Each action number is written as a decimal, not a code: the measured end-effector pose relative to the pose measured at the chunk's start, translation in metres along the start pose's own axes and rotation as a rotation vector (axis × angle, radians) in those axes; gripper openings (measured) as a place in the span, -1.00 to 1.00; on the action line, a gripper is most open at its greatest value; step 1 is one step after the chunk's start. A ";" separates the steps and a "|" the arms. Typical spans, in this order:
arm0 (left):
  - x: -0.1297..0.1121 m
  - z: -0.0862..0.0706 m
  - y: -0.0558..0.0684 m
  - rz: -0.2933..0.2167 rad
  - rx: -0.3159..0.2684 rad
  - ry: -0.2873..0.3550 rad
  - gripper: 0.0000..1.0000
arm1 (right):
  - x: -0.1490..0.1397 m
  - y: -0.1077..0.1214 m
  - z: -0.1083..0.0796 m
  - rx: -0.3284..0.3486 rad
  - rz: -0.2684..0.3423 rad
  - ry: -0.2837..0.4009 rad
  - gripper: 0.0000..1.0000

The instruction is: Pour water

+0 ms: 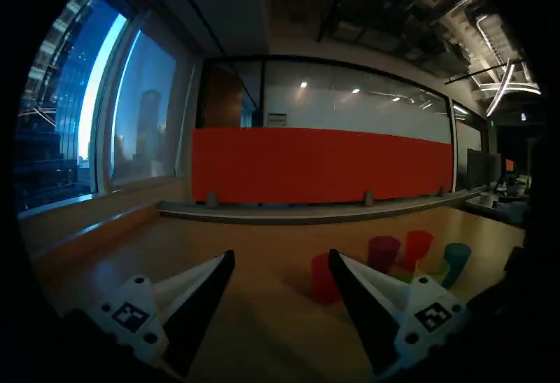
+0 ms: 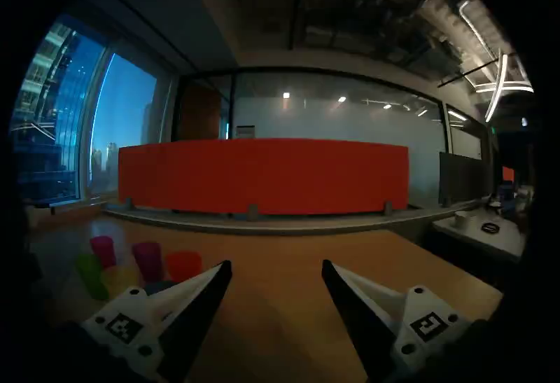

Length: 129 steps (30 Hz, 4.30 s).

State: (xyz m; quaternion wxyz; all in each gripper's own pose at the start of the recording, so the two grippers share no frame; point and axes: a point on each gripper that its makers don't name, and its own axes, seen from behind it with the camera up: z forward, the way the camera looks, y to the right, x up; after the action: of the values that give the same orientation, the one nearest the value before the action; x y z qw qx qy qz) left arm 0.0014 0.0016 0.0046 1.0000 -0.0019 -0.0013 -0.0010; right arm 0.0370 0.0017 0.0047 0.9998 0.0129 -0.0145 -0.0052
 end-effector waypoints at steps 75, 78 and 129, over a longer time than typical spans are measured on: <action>0.117 0.000 0.117 0.131 -0.629 -0.089 0.99 | 0.134 -0.105 -0.016 0.670 -0.005 -0.143 0.99; 0.110 0.003 0.117 0.143 -0.641 -0.106 0.98 | 0.128 -0.107 -0.016 0.684 -0.026 -0.164 1.00; -0.060 0.005 0.141 0.274 -0.786 -0.428 1.00 | -0.032 -0.123 -0.012 0.810 -0.270 -0.455 1.00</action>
State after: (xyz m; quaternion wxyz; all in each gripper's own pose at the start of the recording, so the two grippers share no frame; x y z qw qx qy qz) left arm -0.0584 0.1430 0.0090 0.8916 -0.3810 -0.2066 0.1310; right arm 0.0037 -0.1210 -0.0118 0.8763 0.4013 -0.2320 -0.1315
